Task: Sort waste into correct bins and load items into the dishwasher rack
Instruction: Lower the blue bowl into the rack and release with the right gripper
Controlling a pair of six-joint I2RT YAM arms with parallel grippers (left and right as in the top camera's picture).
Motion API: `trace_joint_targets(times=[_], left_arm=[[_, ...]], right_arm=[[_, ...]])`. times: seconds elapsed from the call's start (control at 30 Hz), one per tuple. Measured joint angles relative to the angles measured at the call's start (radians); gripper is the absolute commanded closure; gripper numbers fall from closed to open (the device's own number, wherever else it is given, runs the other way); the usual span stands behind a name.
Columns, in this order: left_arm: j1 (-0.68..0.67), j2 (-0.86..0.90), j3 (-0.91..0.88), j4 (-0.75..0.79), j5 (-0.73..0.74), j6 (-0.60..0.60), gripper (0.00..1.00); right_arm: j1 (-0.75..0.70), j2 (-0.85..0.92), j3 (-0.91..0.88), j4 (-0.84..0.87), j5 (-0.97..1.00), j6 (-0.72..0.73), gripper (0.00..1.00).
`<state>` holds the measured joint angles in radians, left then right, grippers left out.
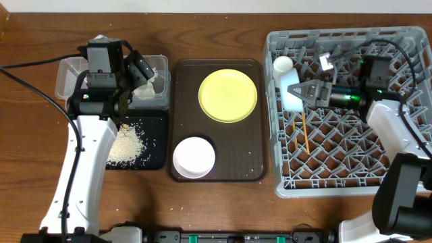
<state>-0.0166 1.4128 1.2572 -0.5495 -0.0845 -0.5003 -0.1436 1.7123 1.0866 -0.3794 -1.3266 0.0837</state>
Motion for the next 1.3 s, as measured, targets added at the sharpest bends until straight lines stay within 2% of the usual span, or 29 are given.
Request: trace_joint_targets(times=[0.2,0.43,0.6,0.8,1.2,1.3], left_arm=[[0.0,0.0,0.0,0.0,0.0,0.0,0.05],[0.0,0.0,0.0,0.0,0.0,0.0,0.05],[0.0,0.0,0.0,0.0,0.0,0.0,0.05],[0.0,0.0,0.0,0.0,0.0,0.0,0.05],[0.0,0.0,0.0,0.0,0.0,0.0,0.05],[0.0,0.0,0.0,0.0,0.0,0.0,0.05]], right_arm=[[-0.036,0.0,-0.04,0.074,-0.076,0.054,0.99],[-0.048,0.0,-0.045,0.209,-0.111,0.24,0.99],[-0.039,0.0,-0.046,0.228,-0.1,0.32,0.99],[0.016,0.0,-0.052,0.231,-0.043,0.343,0.99],[0.017,0.0,-0.064,0.24,-0.032,0.346,0.99],[0.017,0.0,-0.076,0.301,-0.041,0.387,0.99]])
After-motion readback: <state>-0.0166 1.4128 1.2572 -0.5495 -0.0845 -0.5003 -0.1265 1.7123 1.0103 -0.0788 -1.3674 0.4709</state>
